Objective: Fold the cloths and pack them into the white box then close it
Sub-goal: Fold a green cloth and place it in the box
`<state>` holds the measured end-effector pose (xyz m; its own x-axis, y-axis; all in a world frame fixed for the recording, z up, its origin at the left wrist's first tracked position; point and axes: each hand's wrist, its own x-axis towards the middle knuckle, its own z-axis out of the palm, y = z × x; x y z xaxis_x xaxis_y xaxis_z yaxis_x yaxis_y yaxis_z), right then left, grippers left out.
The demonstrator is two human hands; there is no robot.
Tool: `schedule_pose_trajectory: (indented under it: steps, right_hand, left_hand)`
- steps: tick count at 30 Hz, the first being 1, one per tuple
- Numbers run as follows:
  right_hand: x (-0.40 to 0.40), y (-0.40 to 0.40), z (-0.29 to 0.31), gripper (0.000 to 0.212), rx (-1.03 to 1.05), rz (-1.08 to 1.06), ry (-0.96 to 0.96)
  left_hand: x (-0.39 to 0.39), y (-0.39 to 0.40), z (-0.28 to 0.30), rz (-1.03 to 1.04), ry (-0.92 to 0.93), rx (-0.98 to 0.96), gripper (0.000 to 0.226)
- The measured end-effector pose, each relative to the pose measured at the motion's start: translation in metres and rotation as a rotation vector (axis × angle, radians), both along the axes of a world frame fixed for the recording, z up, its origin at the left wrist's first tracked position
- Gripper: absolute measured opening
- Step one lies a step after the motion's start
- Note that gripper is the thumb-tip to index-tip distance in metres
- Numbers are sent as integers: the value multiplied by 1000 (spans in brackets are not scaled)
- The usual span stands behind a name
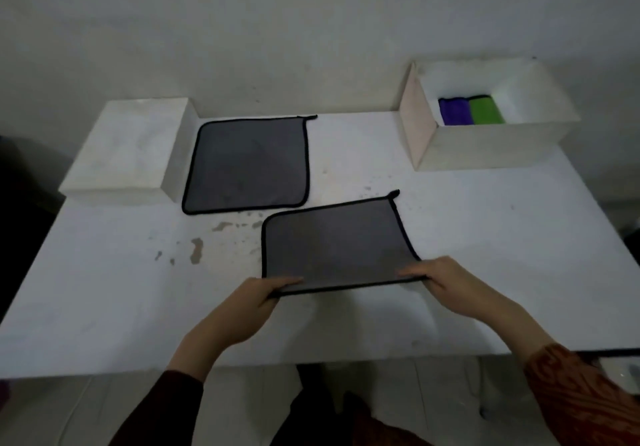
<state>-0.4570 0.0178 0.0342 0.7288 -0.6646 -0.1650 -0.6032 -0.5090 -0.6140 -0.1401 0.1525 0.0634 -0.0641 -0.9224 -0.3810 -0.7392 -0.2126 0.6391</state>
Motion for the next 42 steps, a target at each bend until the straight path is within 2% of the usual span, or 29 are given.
schedule_pose_trajectory:
  steps: [3, 5, 9, 12, 14, 17, 26, 30, 32, 35, 38, 40, 42]
  right_hand:
    - [-20, 23, -14, 43, 144, 30, 53]
    - [-23, 21, -19, 41, 189, -7, 43]
    - [-4, -10, -16, 35, 123, -273, -106]
    - [21, -46, -22, 17, 54, -487, -156]
    - [35, -67, -31, 12, 42, -551, -130]
    - [54, -90, -44, 16, 51, -593, -92]
    - [65, -105, -63, 19, 31, -632, 44]
    - [65, -96, -64, 27, 10, -739, 67]
    - [65, -88, -60, 30, 106, -787, 102]
    - [64, -76, -58, 27, 212, -715, 212]
    - [64, -67, -51, 18, 292, -700, 180]
    - [67, -61, -43, 12, 319, -696, 123]
    - [77, -52, -28, 26, 371, -710, -7]
  left_hand:
    - [-15, 15, -10, -19, 33, 98, 44]
    - [-15, 14, -14, 29, 48, 79, 43]
    - [-4, -13, -24, 343, 76, -77, 25]
    - [11, -42, -39, 593, 20, -128, 13]
    - [16, -56, -49, 679, 17, -125, 13]
    - [18, -72, -61, 750, 9, -152, 14]
    - [28, -104, -85, 703, -72, -178, 16]
    - [28, -105, -89, 725, -70, -173, 20]
    - [28, -103, -88, 759, -41, -109, 27]
    - [23, -92, -90, 722, -72, 50, 36]
    - [16, -77, -96, 654, -120, 90, 29]
    - [12, -71, -97, 660, -76, 55, 21]
    - [7, -69, -93, 747, 38, 21, 21]
